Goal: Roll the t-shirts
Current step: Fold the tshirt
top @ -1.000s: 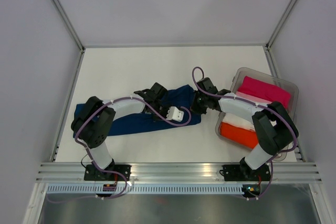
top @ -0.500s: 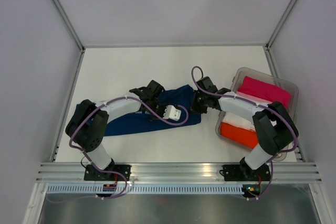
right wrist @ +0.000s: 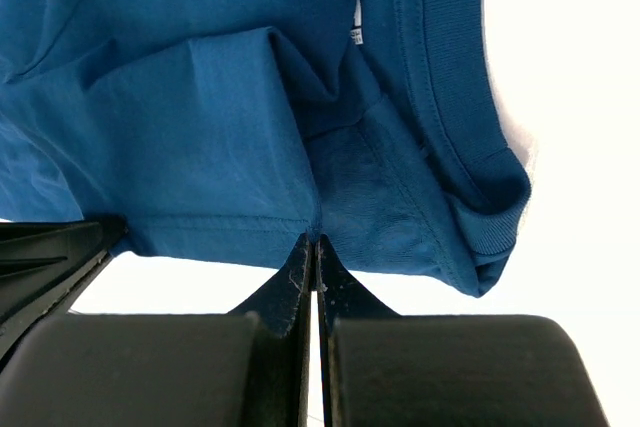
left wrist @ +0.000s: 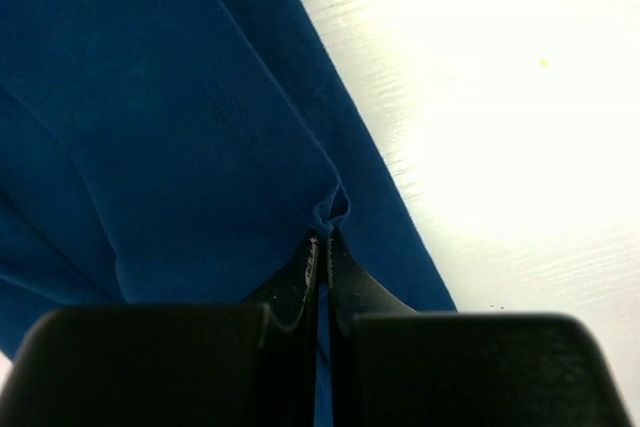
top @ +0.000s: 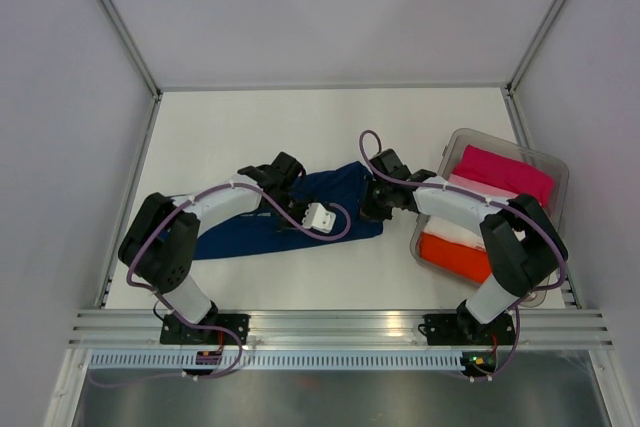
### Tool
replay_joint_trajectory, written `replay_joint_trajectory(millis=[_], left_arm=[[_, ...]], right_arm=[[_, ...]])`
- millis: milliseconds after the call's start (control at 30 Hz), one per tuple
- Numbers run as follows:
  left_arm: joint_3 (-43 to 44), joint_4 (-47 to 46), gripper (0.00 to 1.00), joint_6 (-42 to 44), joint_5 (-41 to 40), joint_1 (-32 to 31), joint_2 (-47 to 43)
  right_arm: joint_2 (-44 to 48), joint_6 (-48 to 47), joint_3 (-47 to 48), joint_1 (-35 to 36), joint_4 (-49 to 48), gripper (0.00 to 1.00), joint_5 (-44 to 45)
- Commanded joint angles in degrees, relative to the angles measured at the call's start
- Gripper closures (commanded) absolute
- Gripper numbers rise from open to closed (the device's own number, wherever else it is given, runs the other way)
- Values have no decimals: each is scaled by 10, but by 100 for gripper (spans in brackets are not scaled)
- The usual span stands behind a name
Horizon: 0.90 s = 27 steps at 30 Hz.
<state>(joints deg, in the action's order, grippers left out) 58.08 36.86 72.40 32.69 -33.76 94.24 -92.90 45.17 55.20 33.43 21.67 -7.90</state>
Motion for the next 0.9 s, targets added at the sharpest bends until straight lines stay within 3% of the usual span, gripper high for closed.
replay_joint_trajectory(millis=[0, 633, 700, 767, 867], left_arm=[[-8, 16, 98, 31, 37, 2, -15], [-17, 18, 98, 58, 19, 4, -3], [-21, 19, 98, 62, 17, 4, -5], [-23, 19, 98, 64, 14, 4, -5], [-18, 19, 94, 55, 17, 4, -6]], right_arm=[[11, -3, -6, 0, 6, 100, 8], [17, 19, -47, 1, -3, 97, 0], [20, 20, -47, 0, -2, 92, 1], [22, 12, -40, 1, 3, 78, 1], [29, 1, -12, 0, 18, 70, 12]])
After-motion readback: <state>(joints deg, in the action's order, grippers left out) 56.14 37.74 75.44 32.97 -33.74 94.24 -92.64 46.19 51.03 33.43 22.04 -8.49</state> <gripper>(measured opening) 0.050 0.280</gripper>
